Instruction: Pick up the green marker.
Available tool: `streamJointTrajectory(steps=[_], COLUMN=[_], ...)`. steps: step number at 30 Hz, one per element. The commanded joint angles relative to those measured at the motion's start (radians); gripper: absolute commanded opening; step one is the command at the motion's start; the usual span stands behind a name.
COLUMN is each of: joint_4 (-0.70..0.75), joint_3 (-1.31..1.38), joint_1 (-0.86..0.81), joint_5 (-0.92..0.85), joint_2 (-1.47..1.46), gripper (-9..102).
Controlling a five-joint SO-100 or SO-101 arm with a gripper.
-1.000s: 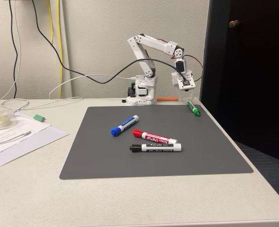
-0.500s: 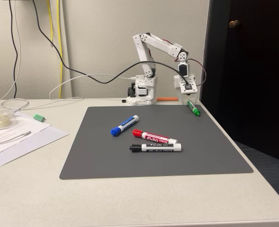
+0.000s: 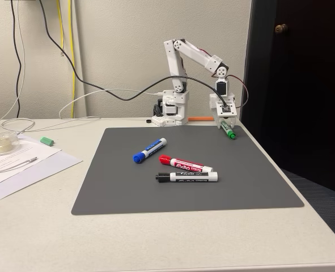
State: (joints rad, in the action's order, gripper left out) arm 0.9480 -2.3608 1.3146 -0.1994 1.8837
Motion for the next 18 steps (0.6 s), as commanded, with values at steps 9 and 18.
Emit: streamJointTrajectory(steps=[9,18], joint_4=[-0.008,-0.002], joint_3=[0.04,0.04], joint_1=[0.005,-0.002], joint_5=[-0.003,-0.006], joint_2=[0.002,0.009], gripper=[6,6])
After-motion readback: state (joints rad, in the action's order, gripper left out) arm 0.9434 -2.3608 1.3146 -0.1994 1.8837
